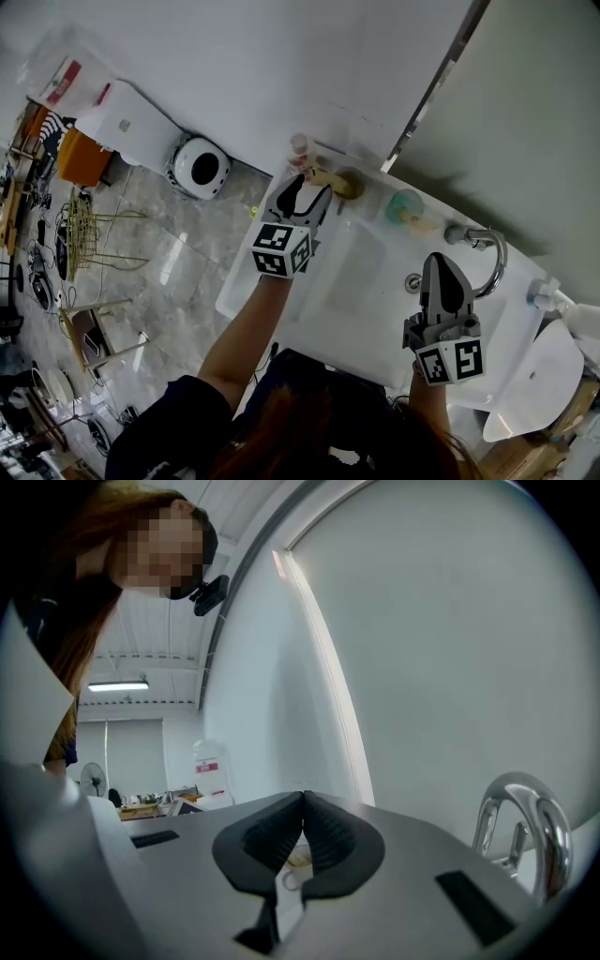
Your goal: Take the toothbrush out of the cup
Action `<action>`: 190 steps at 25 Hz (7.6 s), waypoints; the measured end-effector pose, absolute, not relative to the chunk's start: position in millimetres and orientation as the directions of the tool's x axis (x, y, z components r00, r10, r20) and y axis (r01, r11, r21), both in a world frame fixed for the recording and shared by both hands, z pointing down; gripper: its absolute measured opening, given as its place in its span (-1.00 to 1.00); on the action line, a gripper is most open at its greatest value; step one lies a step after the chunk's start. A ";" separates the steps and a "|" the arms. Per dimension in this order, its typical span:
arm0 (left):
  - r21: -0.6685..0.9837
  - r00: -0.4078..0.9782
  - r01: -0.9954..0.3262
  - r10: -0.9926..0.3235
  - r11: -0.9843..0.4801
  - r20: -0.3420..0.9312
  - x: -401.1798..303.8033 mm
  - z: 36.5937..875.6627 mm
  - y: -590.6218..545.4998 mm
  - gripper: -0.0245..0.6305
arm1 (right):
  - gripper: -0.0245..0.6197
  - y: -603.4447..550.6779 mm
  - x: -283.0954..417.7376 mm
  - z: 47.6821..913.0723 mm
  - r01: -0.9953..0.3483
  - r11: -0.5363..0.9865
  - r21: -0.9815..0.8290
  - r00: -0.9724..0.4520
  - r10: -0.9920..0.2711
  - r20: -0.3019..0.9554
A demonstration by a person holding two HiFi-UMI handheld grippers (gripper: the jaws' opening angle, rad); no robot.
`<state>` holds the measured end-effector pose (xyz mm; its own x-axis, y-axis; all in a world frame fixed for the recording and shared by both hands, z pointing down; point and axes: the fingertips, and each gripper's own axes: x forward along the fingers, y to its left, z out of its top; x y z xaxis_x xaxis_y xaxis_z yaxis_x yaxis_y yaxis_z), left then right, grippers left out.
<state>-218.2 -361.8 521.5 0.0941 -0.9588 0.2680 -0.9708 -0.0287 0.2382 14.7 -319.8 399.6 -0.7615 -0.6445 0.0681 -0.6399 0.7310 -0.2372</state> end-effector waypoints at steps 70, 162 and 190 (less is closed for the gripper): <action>-0.034 -0.052 -0.998 -0.999 0.052 0.004 -139.3 316.9 -187.7 -0.70 | -0.88 -261.2 114.8 329.6 -0.664 0.742 -0.095 -0.737 -0.671 -0.086; -0.038 0.495 -0.868 -0.868 -0.496 0.039 -228.7 377.5 -287.5 -0.70 | -0.46 -394.6 -3.4 457.8 -0.952 0.289 -0.099 -0.293 -0.956 0.031; -0.071 0.530 -0.847 -0.847 -0.527 -0.037 -231.3 304.1 -247.8 -0.70 | -0.73 -256.1 -28.0 320.0 -0.936 0.352 0.010 -0.351 -0.932 -0.094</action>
